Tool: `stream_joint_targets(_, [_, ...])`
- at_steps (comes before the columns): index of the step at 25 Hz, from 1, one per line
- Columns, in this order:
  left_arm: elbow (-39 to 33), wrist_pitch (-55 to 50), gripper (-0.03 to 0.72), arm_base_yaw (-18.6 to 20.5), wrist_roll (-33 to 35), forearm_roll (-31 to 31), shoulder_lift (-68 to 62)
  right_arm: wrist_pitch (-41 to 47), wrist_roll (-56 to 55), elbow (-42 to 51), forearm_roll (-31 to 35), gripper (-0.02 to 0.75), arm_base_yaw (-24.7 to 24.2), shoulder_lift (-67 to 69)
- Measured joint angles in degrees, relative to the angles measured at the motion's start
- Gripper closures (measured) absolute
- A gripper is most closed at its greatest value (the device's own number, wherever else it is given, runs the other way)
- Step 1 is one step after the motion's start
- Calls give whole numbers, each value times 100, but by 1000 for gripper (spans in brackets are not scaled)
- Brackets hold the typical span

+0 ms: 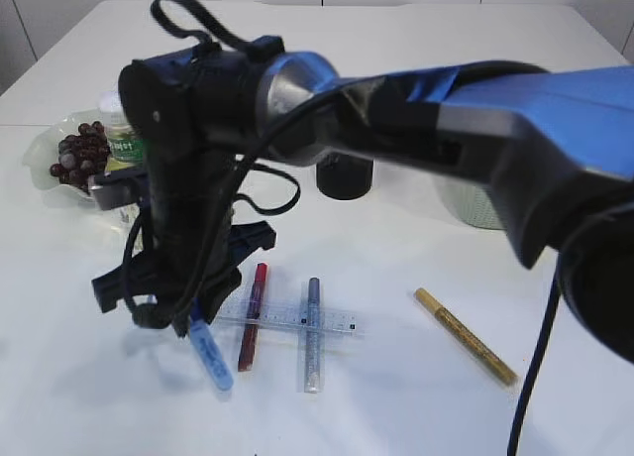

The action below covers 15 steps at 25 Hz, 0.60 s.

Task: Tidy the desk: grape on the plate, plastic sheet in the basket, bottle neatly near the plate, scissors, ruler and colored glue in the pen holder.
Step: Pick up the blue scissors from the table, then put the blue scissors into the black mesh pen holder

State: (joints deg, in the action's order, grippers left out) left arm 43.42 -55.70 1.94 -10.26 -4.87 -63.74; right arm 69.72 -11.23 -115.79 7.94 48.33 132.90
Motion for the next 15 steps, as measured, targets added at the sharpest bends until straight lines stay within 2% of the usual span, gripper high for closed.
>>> stream_joint_targets(7, [0, 0, 309, 0, 0, 0, 0, 23, 52, 0, 12, 526, -692, -477])
stream_joint_targets(15, [0, 0, 309, 0, 0, 0, 0, 49, 278, 0, 599, 526, -1947, -1051])
